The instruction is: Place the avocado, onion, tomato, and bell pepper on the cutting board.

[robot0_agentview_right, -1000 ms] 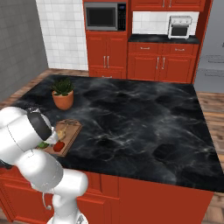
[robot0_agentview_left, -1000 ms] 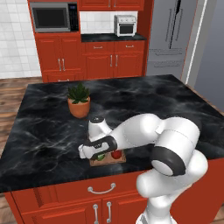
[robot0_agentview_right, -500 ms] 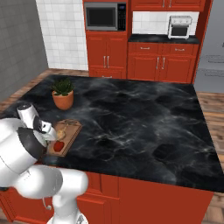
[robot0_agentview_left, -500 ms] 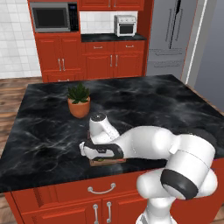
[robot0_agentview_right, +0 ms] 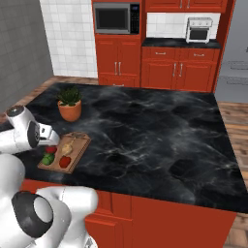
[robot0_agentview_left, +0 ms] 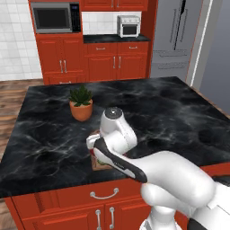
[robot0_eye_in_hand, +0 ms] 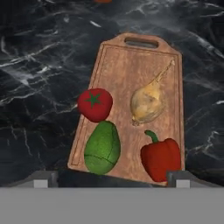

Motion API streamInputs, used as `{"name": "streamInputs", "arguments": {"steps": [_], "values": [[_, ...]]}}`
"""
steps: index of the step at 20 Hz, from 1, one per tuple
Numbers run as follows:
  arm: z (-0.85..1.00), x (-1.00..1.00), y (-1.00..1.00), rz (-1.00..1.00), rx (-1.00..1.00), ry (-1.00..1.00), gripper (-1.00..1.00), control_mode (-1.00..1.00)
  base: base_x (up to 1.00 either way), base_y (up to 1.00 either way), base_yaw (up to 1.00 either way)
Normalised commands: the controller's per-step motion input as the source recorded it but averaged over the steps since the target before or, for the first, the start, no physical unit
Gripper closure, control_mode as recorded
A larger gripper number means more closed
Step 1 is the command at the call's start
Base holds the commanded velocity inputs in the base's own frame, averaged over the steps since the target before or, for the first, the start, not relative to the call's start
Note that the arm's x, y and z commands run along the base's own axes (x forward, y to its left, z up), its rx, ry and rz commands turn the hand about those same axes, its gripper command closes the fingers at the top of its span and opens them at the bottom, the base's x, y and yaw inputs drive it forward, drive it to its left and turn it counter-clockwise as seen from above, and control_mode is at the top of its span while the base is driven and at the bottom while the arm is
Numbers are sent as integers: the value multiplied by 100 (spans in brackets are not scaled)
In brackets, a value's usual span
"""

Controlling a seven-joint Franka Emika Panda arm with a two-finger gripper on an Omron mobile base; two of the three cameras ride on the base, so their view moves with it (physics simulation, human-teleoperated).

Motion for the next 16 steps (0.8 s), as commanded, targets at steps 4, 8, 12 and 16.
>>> {"name": "streamInputs", "arguments": {"steps": [4, 8, 12, 16], "values": [[100, -59, -10, 5, 9, -21, -100, -100, 0, 0, 0], [100, -74, -28, 4, 7, -21, -100, -100, 0, 0, 0], [100, -81, -51, 1, 6, -21, -100, -100, 0, 0, 0], [100, -78, -79, 0, 2, -14, -100, -100, 0, 0, 0]]}}
